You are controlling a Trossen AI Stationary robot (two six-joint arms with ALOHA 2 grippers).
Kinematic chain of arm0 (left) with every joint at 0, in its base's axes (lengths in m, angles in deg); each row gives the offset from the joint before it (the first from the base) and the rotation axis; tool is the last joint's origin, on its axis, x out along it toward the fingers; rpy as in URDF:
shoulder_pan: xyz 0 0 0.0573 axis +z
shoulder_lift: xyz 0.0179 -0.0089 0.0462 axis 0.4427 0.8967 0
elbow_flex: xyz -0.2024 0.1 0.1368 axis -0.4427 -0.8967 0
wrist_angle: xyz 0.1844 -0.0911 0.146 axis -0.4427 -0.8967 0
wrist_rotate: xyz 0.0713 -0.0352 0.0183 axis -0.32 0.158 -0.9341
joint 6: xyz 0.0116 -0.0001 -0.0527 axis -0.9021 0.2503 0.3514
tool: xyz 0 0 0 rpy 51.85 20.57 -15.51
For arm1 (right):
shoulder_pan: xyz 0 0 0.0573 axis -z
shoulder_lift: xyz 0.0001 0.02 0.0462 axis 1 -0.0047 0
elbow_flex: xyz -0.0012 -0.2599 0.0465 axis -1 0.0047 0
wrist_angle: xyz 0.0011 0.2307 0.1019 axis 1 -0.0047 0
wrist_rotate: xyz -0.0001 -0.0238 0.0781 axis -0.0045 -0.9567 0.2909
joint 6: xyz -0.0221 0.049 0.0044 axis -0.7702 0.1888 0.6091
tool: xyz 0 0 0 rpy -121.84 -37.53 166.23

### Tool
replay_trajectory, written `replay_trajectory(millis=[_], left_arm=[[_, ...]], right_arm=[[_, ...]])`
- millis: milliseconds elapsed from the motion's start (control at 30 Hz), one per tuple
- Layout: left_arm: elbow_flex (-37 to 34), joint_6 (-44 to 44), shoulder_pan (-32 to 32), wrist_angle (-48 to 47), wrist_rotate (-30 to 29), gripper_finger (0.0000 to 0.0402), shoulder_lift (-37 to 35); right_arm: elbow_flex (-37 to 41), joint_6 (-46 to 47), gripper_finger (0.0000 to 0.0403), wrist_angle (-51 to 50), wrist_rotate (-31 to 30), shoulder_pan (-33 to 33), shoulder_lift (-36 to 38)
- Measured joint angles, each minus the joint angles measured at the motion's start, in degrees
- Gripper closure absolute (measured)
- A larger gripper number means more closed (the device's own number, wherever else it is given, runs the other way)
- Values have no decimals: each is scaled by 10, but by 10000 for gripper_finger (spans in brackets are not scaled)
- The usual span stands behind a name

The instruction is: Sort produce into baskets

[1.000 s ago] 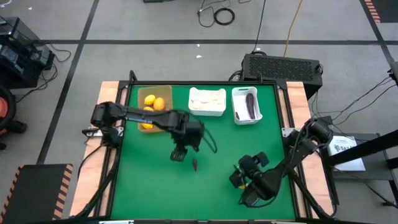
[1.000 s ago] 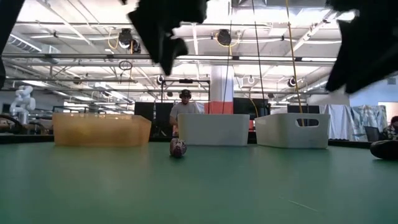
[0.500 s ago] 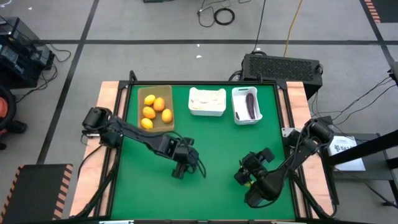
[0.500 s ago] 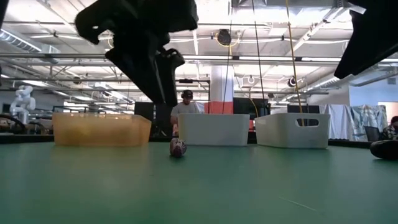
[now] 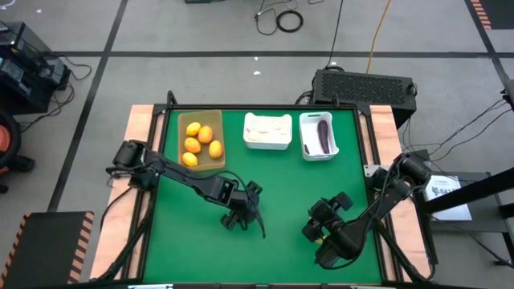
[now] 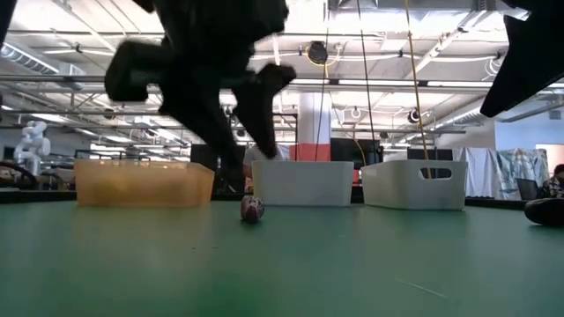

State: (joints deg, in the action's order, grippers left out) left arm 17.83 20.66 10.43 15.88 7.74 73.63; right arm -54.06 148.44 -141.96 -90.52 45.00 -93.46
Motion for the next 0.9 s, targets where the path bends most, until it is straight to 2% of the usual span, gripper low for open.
replay_trajectory(millis=[633,733,900], left_arm=[[0,-30,20,14,10,190,71],[0,-30,26,20,11,203,72],[0,-30,35,23,7,248,71]], right_arm=[[0,-12,122,12,-5,0,0],[0,-15,122,14,-5,0,0],[0,-17,122,14,-5,0,0]])
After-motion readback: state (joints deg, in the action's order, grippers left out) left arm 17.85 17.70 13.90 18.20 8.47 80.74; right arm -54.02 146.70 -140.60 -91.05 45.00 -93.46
